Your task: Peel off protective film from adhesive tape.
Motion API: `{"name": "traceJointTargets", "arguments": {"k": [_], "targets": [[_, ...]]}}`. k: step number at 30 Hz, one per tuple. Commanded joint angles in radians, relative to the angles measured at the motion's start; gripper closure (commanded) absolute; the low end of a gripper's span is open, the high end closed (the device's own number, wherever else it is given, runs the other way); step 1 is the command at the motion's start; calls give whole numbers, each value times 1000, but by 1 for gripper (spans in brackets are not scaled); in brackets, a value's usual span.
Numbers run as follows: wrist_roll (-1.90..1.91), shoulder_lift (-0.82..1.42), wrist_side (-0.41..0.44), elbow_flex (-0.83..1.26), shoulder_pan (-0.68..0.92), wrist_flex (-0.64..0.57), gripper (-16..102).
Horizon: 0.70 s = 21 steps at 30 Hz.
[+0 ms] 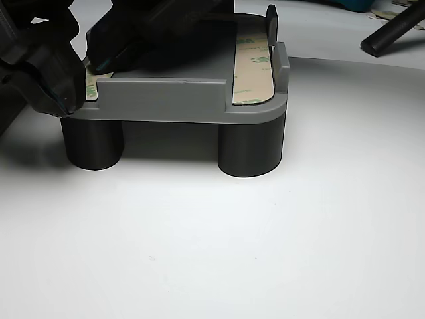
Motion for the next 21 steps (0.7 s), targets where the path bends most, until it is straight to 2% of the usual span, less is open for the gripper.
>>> {"name": "traceJointTargets", "arguments": {"k": [1,21], "targets": [[0,17,2,-34,-8,0,96],[2,12,5,-31,-8,-2,96]]}}
